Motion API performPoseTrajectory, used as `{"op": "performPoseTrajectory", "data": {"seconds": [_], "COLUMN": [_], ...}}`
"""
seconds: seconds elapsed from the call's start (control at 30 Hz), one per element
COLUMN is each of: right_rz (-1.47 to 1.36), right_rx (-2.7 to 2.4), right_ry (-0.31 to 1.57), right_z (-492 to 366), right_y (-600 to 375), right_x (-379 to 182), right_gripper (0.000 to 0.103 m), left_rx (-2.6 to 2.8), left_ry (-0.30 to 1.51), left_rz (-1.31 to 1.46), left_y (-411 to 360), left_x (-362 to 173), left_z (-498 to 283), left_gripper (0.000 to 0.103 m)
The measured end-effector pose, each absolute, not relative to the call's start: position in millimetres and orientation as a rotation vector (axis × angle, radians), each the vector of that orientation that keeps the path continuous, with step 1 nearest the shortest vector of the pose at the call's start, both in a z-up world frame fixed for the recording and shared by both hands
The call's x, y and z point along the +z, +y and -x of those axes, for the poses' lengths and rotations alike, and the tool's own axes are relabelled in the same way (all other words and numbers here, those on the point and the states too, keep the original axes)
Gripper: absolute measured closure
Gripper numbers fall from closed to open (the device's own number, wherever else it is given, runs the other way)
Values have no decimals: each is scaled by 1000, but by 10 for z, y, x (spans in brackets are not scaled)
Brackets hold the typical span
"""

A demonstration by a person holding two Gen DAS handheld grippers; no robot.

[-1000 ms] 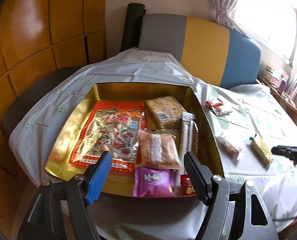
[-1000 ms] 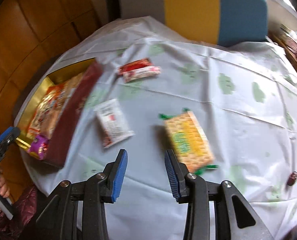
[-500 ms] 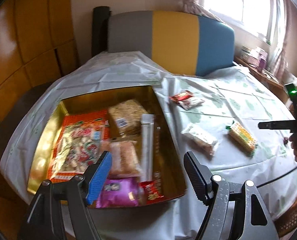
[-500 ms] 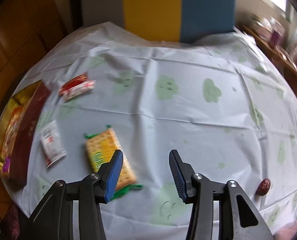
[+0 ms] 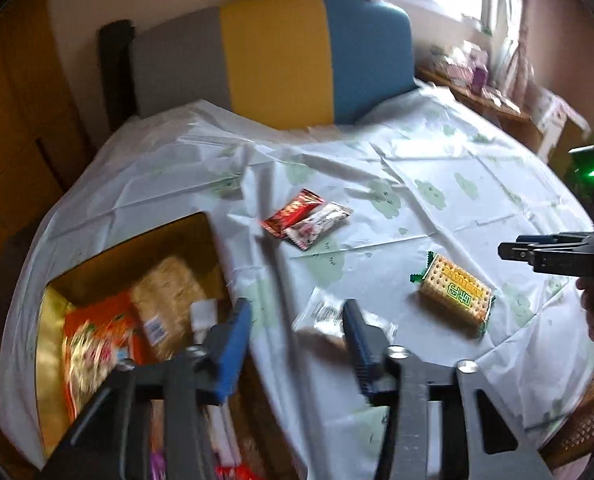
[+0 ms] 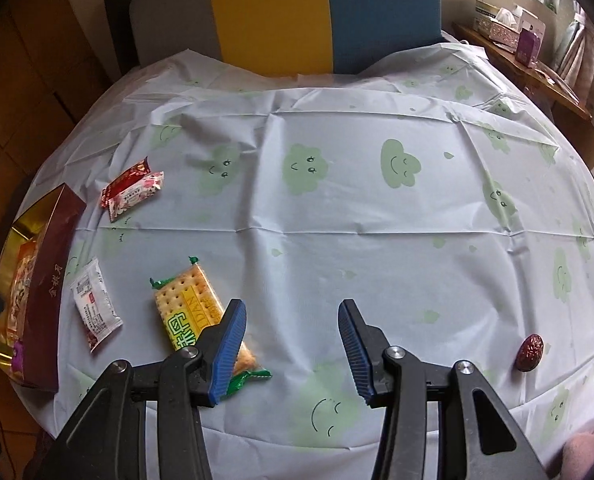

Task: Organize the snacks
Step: 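Move the left tool toward the pink-and-white candy bar, then grasp the pink-and-white candy bar with the left tool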

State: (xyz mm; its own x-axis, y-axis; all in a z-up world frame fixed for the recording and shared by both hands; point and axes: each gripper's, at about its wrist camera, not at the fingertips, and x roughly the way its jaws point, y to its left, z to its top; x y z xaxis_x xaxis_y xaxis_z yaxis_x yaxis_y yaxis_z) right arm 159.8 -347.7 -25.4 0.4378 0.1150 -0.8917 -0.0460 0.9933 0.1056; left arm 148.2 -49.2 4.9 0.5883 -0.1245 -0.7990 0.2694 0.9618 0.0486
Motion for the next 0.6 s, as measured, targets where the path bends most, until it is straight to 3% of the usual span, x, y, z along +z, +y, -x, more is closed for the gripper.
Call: {"op": "performPoseTrajectory", "data": {"seconds": [0.2, 0.6], "right_rz": [-95, -130], "right_rx": [105, 123], "right_ry": [1109, 1106], "right_z": [-1616, -1634], "right_y": [-3516, -3560], "right_x": [-218, -174], "right_gripper": [54, 54], "left_rx": [-264, -326], "left_ry": [973, 1020], "left_rz": [-205, -443], "left_y": [-718, -1229], "left_x": [-101, -589], "left_z": [-2015, -2742], "left_gripper": [66, 66]}}
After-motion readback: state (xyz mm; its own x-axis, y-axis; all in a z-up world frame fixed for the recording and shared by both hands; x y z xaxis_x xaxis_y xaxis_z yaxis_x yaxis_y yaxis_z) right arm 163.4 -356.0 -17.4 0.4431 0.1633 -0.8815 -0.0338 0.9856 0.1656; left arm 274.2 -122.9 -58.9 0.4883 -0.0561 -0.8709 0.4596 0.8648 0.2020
